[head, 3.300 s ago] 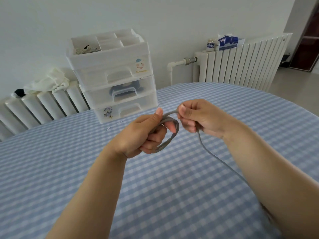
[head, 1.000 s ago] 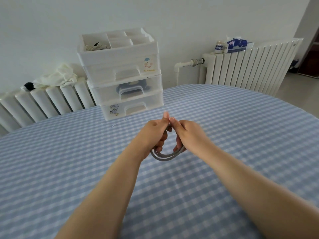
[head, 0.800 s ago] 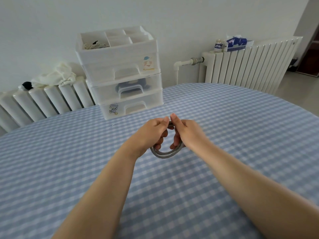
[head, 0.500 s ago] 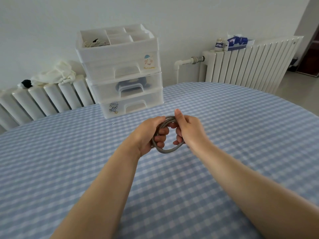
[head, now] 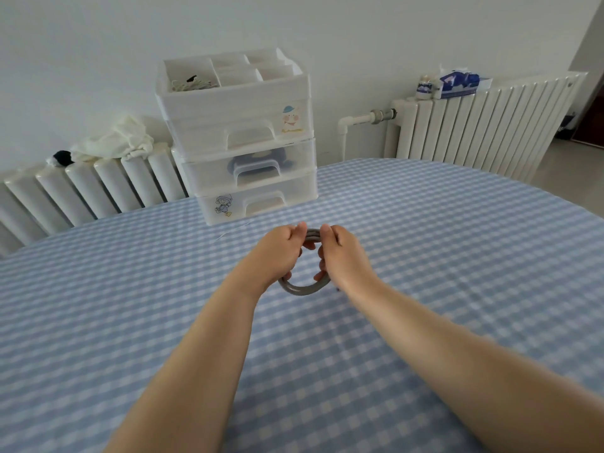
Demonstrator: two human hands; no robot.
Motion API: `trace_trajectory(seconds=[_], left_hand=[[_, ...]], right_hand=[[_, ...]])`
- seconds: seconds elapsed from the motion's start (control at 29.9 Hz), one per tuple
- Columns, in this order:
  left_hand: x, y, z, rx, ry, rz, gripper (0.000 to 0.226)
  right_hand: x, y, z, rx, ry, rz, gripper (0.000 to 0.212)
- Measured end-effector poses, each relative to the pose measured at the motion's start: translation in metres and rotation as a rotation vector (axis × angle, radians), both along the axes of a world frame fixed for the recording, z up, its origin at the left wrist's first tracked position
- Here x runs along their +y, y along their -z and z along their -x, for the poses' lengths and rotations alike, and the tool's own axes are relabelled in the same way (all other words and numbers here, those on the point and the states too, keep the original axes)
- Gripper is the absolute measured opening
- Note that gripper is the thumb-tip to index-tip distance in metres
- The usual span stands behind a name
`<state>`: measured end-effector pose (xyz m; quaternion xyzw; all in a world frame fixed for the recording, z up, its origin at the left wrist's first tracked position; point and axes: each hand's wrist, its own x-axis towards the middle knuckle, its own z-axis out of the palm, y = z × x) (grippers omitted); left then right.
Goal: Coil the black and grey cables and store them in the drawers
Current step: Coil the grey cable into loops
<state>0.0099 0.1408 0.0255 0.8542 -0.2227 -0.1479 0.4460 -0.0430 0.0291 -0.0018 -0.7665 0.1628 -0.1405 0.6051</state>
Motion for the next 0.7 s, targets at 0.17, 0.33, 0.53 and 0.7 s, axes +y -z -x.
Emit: trace_trajectory(seconds=[0.17, 0.33, 0.53, 0.7], left_hand=[[0.030, 0.011, -0.032, 0.065, -0.176, 0.091, 0.040], [0.061, 0.016, -0.058, -0.067, -0.539, 0.052, 0.043], [0.079, 0.018, -0.077, -0.068, -0.734, 0.193, 0.043], [0.078, 0.019, -0.077, -0.091, -0.768, 0.247, 0.041]], right_hand=[[0.004, -0.006, -0.034, 0.105, -0.151, 0.020, 0.061], [0.003, 0.009, -0.087, 0.190, -0.149, 0.339, 0.042], [0.026, 0.015, -0.127, 0.203, -0.409, 1.155, 0.051], [0.042, 0.009, -0.142, 0.203, -0.540, 1.264, 0.034]])
